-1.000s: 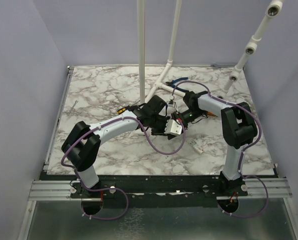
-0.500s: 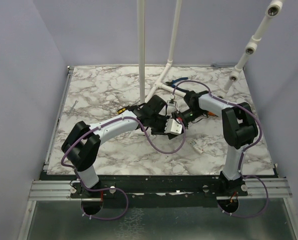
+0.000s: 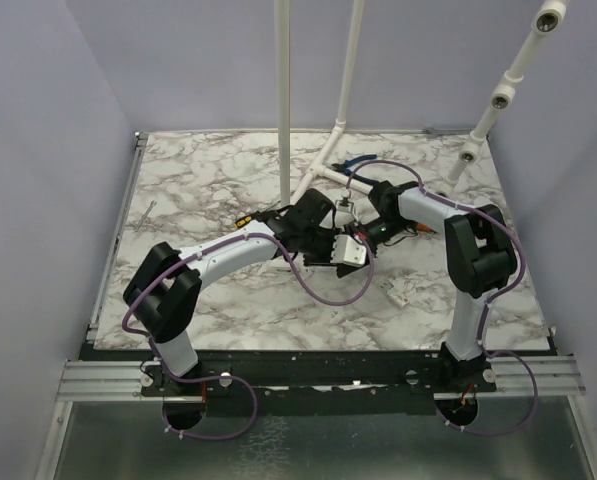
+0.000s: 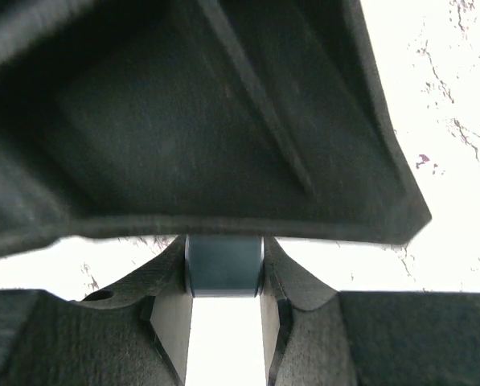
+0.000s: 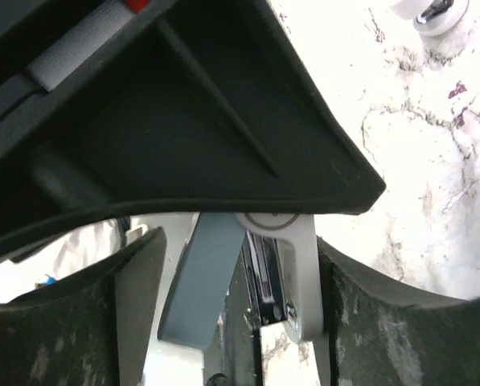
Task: Load the staples into the stapler
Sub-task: Close the stapler at the center of the board.
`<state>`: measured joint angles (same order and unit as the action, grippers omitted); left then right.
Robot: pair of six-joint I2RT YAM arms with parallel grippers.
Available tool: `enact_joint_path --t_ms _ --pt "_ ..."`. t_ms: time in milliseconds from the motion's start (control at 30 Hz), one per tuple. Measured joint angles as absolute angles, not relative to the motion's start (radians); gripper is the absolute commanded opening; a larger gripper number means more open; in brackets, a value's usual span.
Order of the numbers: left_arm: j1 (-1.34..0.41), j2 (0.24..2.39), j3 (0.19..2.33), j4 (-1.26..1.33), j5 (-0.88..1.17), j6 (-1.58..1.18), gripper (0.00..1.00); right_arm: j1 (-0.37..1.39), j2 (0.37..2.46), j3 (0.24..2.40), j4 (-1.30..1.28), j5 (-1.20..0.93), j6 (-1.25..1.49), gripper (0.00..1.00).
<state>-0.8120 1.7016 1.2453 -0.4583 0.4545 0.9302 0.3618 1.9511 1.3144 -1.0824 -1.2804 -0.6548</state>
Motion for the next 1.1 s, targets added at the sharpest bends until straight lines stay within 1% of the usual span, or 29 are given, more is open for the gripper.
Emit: enact_joint_path --t_ms 33,67,200,433,500,567,600,667,700,767,867,1100 --pt "-0.812 1.702 1.245 -0.456 0.451 0.926 0.04 0.362 1.951 1.313 -1.077 -1.280 -0.654 0.09" --pt "-0.814 1.702 1.245 -0.449 0.451 0.924 0.05 0.366 1.951 1.312 -1.071 -1.275 -0.657 0.01" --pt "-0.825 1.696 1.245 -0.454 0.440 0.913 0.10 0.366 1.953 1.303 -1.060 -1.249 -0.655 0.00" --pt "-0.829 1.695 1.224 -0.432 0.432 0.916 0.24 0.367 1.950 1.287 -1.046 -1.243 -0.659 0.00" --pt "-0.831 1.694 1.219 -0.426 0.429 0.916 0.26 0.368 1.950 1.287 -1.046 -1.241 -0.660 0.00" --pt "-0.832 1.692 1.216 -0.421 0.428 0.916 0.25 0.368 1.950 1.287 -1.045 -1.241 -0.660 0.00" --pt "-0.832 1.692 1.214 -0.420 0.427 0.916 0.22 0.368 1.950 1.287 -1.044 -1.240 -0.658 0.03" --pt "-0.832 1.691 1.212 -0.416 0.426 0.916 0.16 0.368 1.950 1.287 -1.039 -1.237 -0.653 0.42" --pt "-0.831 1.691 1.211 -0.415 0.426 0.918 0.14 0.368 1.950 1.287 -1.038 -1.235 -0.650 0.57" --pt "-0.832 1.691 1.210 -0.416 0.426 0.922 0.12 0.369 1.949 1.287 -1.036 -1.235 -0.641 0.78" --pt "-0.829 1.682 1.199 -0.426 0.435 0.935 0.11 0.373 1.931 1.283 -1.018 -1.221 -0.616 0.88" --pt "-0.803 1.673 1.172 -0.429 0.464 0.939 0.11 0.356 1.865 1.276 -0.989 -1.210 -0.589 0.90"
